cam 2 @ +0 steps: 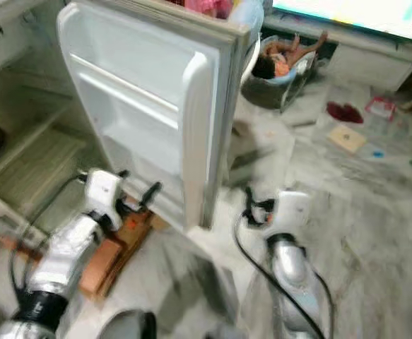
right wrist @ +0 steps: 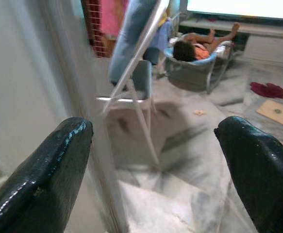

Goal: Restocking fridge

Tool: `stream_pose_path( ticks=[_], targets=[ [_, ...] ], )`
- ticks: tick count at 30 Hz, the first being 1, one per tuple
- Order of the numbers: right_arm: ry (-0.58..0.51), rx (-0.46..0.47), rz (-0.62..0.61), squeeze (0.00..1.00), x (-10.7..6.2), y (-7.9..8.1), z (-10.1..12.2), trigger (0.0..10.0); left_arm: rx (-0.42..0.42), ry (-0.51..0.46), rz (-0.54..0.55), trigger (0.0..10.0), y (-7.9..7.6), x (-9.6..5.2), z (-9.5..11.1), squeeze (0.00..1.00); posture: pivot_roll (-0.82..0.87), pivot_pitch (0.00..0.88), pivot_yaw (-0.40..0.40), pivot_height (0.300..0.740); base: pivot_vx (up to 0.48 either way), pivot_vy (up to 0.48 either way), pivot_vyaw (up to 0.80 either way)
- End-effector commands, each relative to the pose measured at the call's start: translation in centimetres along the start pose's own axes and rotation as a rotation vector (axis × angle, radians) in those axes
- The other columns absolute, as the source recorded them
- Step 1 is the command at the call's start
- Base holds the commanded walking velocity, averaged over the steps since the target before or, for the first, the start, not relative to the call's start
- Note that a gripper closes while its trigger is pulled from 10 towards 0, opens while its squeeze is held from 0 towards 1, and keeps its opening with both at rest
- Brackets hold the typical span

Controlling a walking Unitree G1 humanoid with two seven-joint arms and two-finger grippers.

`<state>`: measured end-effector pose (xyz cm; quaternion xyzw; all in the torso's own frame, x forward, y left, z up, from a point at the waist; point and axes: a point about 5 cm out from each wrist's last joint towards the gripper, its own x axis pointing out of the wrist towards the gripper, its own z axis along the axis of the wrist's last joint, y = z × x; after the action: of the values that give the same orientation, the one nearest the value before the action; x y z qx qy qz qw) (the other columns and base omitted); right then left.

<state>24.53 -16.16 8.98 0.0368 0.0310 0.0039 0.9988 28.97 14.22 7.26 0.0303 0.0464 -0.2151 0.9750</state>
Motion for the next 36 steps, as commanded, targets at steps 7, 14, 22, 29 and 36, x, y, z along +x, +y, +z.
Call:
stream_pose_path(
  ticks=[7, 14, 22, 29, 36],
  targets=[
    [0.009, -0.023, -0.033, 0.00, -0.1, -1.1, -0.2, 10.0, 0.059, -0.020, -0.050, 10.0, -1.1, 0.9, 0.7, 0.00, -0.03, 0.093, -0.046, 0.740, 0.471, 0.000, 0.00],
    [0.005, -0.023, -0.033, 0.00, -0.1, -1.1, -0.2, 10.0, -0.017, -0.051, -0.022, 10.0, -1.1, 0.8, 1.0, 0.00, -0.03, 0.091, -0.046, 0.740, 0.279, -0.133, 0.00],
    [0.003, -0.028, -0.032, 0.00, -0.1, -1.2, -0.2, 10.0, 0.038, -0.013, 0.092, 10.0, -0.2, -0.6, 0.4, 0.00, -0.02, 0.093, -0.045, 0.740, 0.000, 0.000, 0.00],
    [0.006, -0.034, -0.021, 0.00, 0.3, -1.1, -0.3, 10.0, 0.027, -0.024, 0.078, 10.0, 0.3, -1.3, 0.6, 0.00, -0.01, 0.089, -0.054, 0.740, 0.000, -0.284, 0.00],
    [0.015, -0.034, -0.024, 0.00, 0.5, -1.2, -0.4, 10.0, 0.021, -0.031, 0.039, 10.0, -0.4, -1.2, 0.9, 0.00, -0.01, 0.088, -0.052, 0.740, 0.000, -0.479, -0.34]
  ],
)
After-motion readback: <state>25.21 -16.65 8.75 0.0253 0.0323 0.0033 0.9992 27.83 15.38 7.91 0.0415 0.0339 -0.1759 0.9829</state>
